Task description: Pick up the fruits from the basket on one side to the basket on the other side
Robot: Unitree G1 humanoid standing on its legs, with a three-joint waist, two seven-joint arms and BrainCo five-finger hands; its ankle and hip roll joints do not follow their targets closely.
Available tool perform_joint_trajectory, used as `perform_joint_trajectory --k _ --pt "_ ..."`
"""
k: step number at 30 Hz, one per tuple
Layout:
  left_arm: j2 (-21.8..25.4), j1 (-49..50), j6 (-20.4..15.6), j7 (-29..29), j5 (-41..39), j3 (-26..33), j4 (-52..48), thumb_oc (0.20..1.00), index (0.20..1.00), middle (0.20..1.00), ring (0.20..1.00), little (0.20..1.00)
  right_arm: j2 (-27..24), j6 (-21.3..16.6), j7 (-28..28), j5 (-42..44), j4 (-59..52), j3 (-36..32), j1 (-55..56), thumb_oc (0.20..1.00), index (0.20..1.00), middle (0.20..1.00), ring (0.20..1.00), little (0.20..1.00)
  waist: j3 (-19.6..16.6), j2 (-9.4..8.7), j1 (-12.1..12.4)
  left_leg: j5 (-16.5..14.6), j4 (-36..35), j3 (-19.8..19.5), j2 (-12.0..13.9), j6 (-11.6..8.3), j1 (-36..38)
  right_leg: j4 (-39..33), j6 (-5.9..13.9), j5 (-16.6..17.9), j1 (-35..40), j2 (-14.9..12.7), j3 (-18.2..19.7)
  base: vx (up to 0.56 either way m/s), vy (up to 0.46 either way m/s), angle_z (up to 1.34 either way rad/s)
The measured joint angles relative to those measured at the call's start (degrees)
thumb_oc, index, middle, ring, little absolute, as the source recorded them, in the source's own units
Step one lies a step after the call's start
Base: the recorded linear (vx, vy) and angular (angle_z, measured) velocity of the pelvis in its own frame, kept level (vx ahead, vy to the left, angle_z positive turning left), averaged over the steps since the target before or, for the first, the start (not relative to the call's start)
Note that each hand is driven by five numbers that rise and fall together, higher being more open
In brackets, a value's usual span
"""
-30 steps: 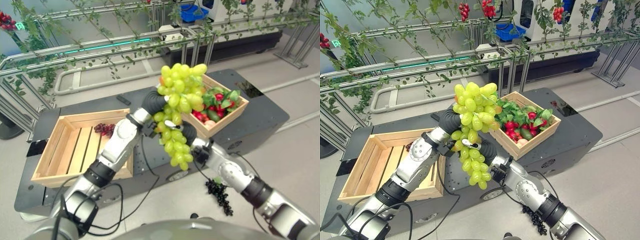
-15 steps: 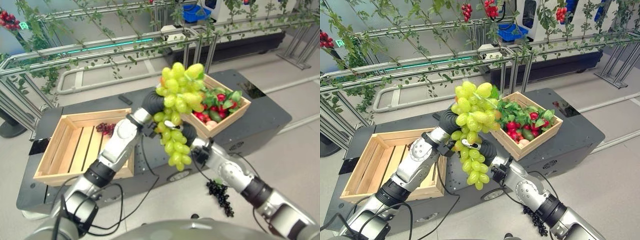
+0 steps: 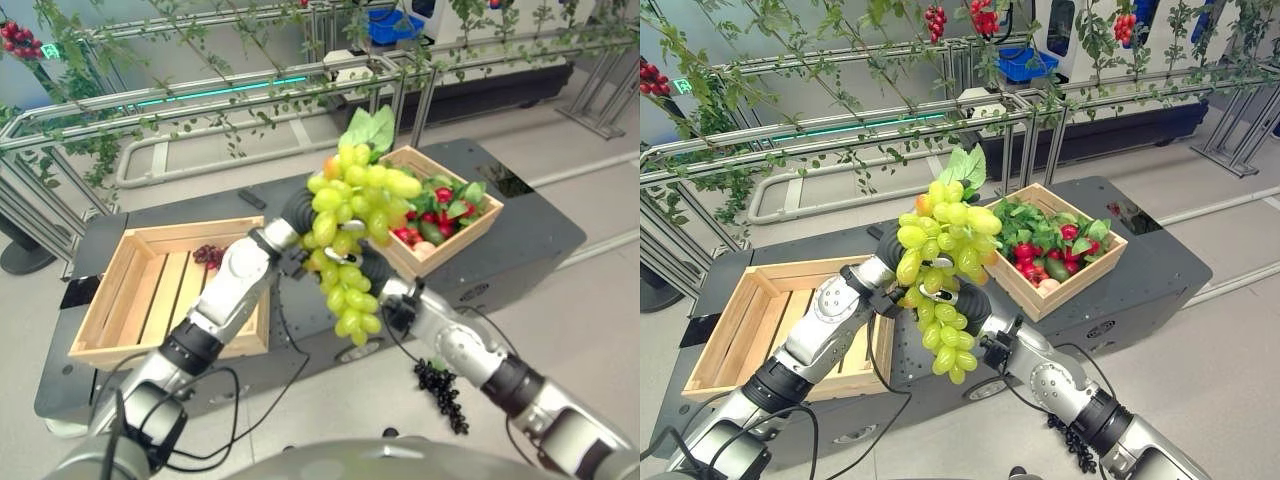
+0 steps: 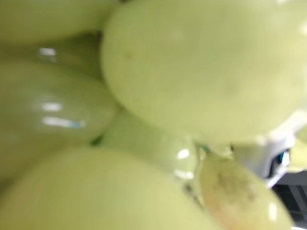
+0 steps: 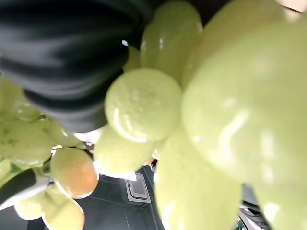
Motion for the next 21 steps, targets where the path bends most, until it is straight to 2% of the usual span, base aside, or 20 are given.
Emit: perform_joint_trajectory --k 6,10,15,21 --pt "-0.06 2.27 -0.19 -0.46 0.48 0.84 -0.04 1.0 1.0 1.0 1.0 1.0 -0.71 0.76 0.0 -1.54 0.0 0.39 0.08 0.2 0.2 0.2 0.2 0.2 0.08 0.45 -0.02 -0.01 -0.01 0.0 0.04 0.0 0.0 -0.02 0.0 -0.02 0.0 0.02 0.0 0.0 0.0 0.0" --pt "0.16 5.94 -0.06 -0.56 0.81 4.25 0.19 1.0 1.0 1.0 1.0 1.0 -2.33 1.08 0.49 -2.64 -1.04 0.0 1.45 0.2 0.2 0.2 0.2 0.2 0.51 1.18 -0.02 -0.03 -0.02 0.0 0.09 0.0 0.02 -0.03 0.0 -0.04 0.01 0.02 0.0 0.0 0.0 0.0" --pt "1.61 14.52 0.83 -0.47 1.8 10.91 4.2 1.0 1.0 1.0 1.0 1.0 -3.16 -1.45 2.51 -2.54 -3.93 -8.77 4.79 0.2 0.2 0.2 0.2 0.2 0.82 1.66 -0.13 -0.06 -0.04 0.0 0.24 -0.04 0.0 -0.08 -0.07 -0.1 -0.03 0.16 0.01 0.0 0.0 0.0" --pt "2.89 19.29 1.19 -1.05 2.34 13.59 4.3 1.0 1.0 1.0 1.0 1.0 -2.73 -3.97 2.53 -2.51 -4.79 -17.46 6.83 0.2 0.2 0.2 0.2 0.2 0.95 1.47 -0.03 -0.1 -0.05 0.01 0.2 -0.09 -0.05 -0.17 0.13 -0.23 -0.05 0.14 0.01 0.0 0.0 0.0"
